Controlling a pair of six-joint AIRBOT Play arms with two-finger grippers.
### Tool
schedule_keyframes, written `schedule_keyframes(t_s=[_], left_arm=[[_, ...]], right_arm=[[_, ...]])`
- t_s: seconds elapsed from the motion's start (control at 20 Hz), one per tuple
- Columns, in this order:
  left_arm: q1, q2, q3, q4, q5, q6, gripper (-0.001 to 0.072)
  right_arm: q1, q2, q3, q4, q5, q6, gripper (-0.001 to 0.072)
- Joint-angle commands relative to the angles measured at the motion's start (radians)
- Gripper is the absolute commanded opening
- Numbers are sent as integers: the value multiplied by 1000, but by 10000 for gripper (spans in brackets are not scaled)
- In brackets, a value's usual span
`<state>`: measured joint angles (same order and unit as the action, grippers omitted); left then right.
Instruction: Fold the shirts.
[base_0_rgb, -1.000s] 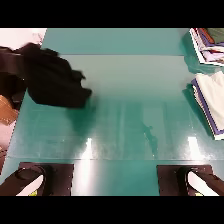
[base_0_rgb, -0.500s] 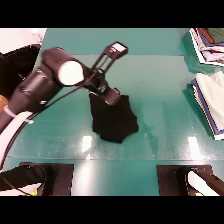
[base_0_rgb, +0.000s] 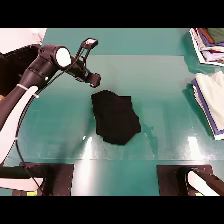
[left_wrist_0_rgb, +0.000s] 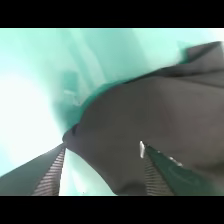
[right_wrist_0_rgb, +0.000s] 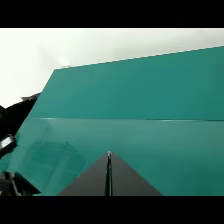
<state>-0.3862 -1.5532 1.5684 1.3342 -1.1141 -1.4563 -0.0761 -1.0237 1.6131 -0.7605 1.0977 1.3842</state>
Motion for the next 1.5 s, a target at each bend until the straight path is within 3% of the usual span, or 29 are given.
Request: schedule_keyframes(t_s=[0.0, 0.35, 0.4, 0.5, 0.7, 0.95, 1.0, 1.05, 1.1, 1.2, 1.45], left_arm=[[84, -115, -5, -136, -5, 101, 553], [80, -224, -5, -176, -11, 130, 551], [80, -225, -5, -180, -12, 130, 504], [81, -224, -5, -180, -12, 130, 21], [123, -168, 36, -159, -62, 119, 25], [238, 1, 52, -153, -41, 119, 26], [248, 12, 52, -151, -47, 119, 26], [249, 14, 51, -152, -55, 119, 26], [249, 13, 49, -152, -60, 119, 27], [249, 11, 45, -153, -66, 118, 26], [249, 10, 45, -153, -84, 119, 26]], right_arm=[[0, -1, 0, 0, 8, 0, 19], [0, -42, 0, -2, 94, 0, 19], [0, -60, 0, -2, 123, 1, 19], [6, -108, 0, -2, 187, 2, 19], [6, -171, -89, -5, 261, 3, 19], [81, -170, -496, -90, 215, 3, 27], [123, -170, -582, -85, 153, 2, 171], [175, -171, -670, -71, 66, 2, 413], [235, -175, -742, -58, -23, 2, 450], [348, -227, -812, -1, -129, 2, 449], [552, -455, -711, 167, -220, -59, 450]])
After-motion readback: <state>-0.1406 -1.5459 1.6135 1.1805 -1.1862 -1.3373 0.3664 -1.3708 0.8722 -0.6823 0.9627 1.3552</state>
